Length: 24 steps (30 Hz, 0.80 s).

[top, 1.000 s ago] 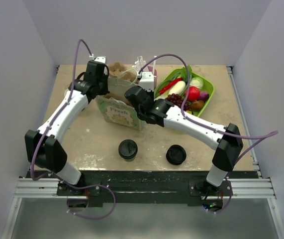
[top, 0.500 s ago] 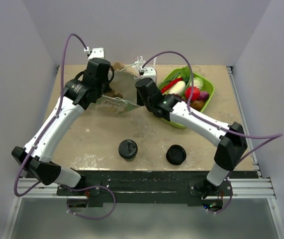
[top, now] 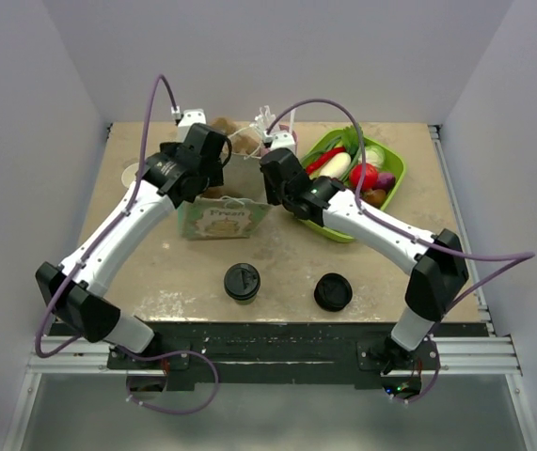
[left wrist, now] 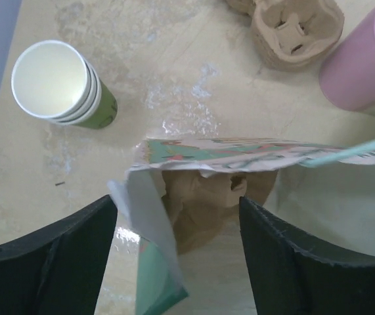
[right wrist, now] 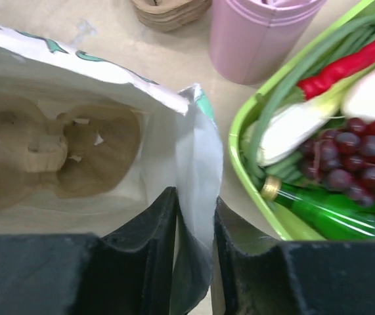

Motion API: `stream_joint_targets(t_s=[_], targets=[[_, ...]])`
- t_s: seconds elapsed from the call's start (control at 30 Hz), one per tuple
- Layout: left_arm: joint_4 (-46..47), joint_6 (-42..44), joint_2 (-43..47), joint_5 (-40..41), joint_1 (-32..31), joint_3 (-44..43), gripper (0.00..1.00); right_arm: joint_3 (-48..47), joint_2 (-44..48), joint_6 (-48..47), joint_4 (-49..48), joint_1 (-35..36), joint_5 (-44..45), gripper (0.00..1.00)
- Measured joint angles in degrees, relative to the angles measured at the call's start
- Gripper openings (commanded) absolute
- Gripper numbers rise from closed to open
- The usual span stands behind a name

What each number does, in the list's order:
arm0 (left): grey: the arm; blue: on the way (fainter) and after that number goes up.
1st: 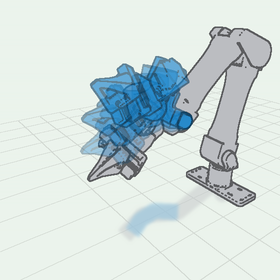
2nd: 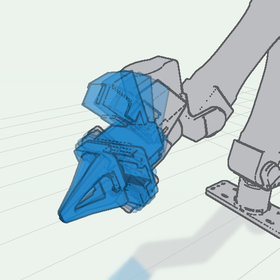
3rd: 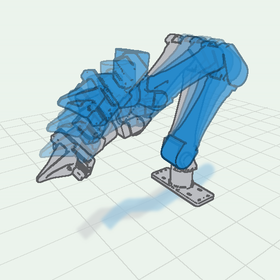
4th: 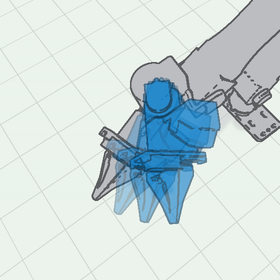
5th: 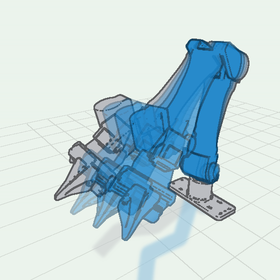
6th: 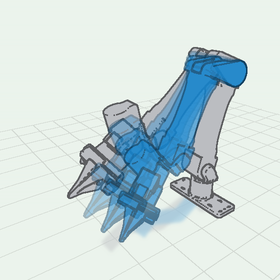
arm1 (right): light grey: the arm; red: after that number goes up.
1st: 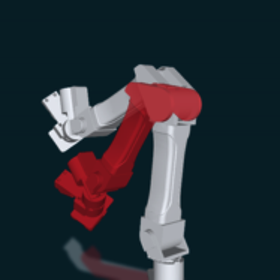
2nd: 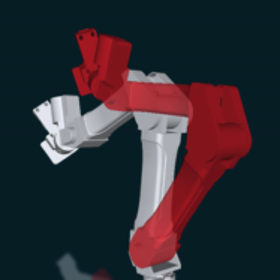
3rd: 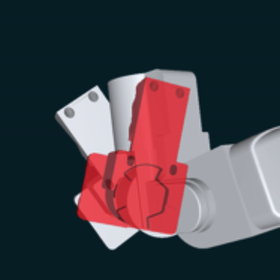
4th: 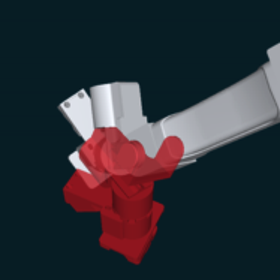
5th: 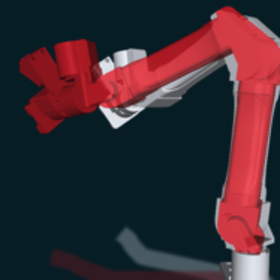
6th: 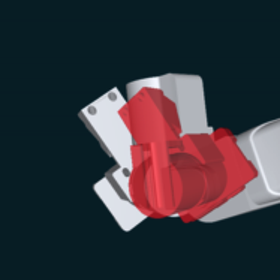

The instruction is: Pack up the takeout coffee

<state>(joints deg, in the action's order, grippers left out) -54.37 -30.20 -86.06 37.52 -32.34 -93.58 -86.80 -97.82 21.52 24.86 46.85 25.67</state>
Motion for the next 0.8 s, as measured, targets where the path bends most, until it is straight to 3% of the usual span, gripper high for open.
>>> stream_joint_targets(t_s=[0.1,0.27,0.3,0.33,0.47,0.57,0.63,0.73,0.8], targets=[[1.4,-0.5,2.6,-1.8,0.0,4.6,0.98,-0.8,2.1,-3.0,2.7,0.0,0.7,0.13],[7.3,-0.2,10.7,-8.1,0.0,12.0,1.0,-5.0,4.8,-7.0,5.5,0.0,2.7,0.16],[8.5,-0.2,13.1,-9.1,0.0,13.2,1.0,-6.0,5.0,-7.5,6.0,0.0,3.2,0.19],[9.3,-0.2,15.0,-9.8,0.0,14.0,1.0,-6.7,5.2,-7.8,6.2,0.0,3.4,0.28],[13.0,-0.3,22.1,-11.2,0.0,16.6,1.0,-7.8,5.4,-8.9,7.7,0.0,4.0,0.49],[14.0,-0.9,22.9,-11.3,0.0,18.3,0.99,-7.8,5.3,-9.5,8.6,0.0,4.9,0.55],[14.3,-1.2,21.5,-11.4,0.0,18.5,0.95,-8.0,5.5,-10.5,8.4,0.0,4.7,0.56],[14.6,-2.3,17.0,-11.6,0.0,18.5,0.79,-8.0,7.3,-12.2,6.7,0.0,1.9,0.56],[13.9,-3.3,14.4,-11.1,0.0,18.6,0.67,-8.0,9.4,-13.5,4.8,0.0,-1.9,0.47]])
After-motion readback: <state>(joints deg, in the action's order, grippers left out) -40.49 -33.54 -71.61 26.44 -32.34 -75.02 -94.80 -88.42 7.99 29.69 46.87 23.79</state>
